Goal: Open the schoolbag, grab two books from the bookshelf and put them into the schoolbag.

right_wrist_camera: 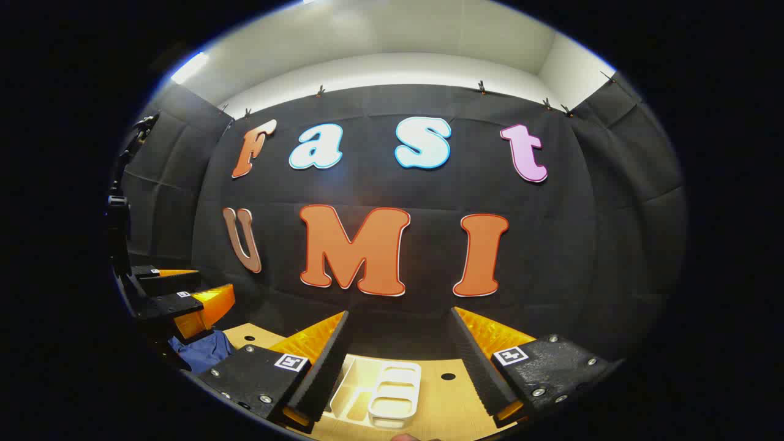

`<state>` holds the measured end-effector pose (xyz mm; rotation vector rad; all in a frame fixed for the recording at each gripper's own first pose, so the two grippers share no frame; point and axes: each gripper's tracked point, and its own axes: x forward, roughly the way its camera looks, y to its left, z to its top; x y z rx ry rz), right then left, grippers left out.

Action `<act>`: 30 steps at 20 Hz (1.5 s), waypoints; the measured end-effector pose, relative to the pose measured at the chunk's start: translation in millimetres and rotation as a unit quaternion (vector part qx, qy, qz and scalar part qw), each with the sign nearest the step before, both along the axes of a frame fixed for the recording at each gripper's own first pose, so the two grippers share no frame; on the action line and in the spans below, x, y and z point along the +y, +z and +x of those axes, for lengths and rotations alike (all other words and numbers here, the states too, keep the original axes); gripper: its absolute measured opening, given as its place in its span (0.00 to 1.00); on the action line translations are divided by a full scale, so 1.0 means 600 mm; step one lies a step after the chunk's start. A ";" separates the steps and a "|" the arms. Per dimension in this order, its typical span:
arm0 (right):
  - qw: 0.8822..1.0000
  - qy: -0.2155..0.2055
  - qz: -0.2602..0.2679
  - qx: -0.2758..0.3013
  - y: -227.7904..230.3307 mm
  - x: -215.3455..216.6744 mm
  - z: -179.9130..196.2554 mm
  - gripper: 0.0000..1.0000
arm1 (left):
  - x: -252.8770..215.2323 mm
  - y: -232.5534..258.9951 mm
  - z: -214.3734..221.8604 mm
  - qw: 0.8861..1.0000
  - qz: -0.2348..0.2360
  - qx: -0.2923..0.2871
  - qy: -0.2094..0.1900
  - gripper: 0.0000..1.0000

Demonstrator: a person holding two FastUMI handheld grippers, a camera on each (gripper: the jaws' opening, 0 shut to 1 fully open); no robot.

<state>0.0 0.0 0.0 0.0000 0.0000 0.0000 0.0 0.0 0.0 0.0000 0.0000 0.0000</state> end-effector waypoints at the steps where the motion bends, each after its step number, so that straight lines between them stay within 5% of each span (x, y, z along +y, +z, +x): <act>1: 1.000 0.004 0.005 0.006 -0.011 0.002 0.000 0.94 | 0.002 -0.007 -0.003 1.000 0.001 0.001 0.002 0.93; 16: 0.995 -0.088 0.018 0.051 -0.077 0.066 -0.010 0.94 | 0.059 -0.051 0.026 0.997 0.020 -0.012 -0.070 0.98; 30: 0.996 -0.073 0.006 0.053 -0.084 0.128 0.016 0.94 | 0.086 -0.064 0.035 0.996 -0.028 -0.019 -0.080 0.99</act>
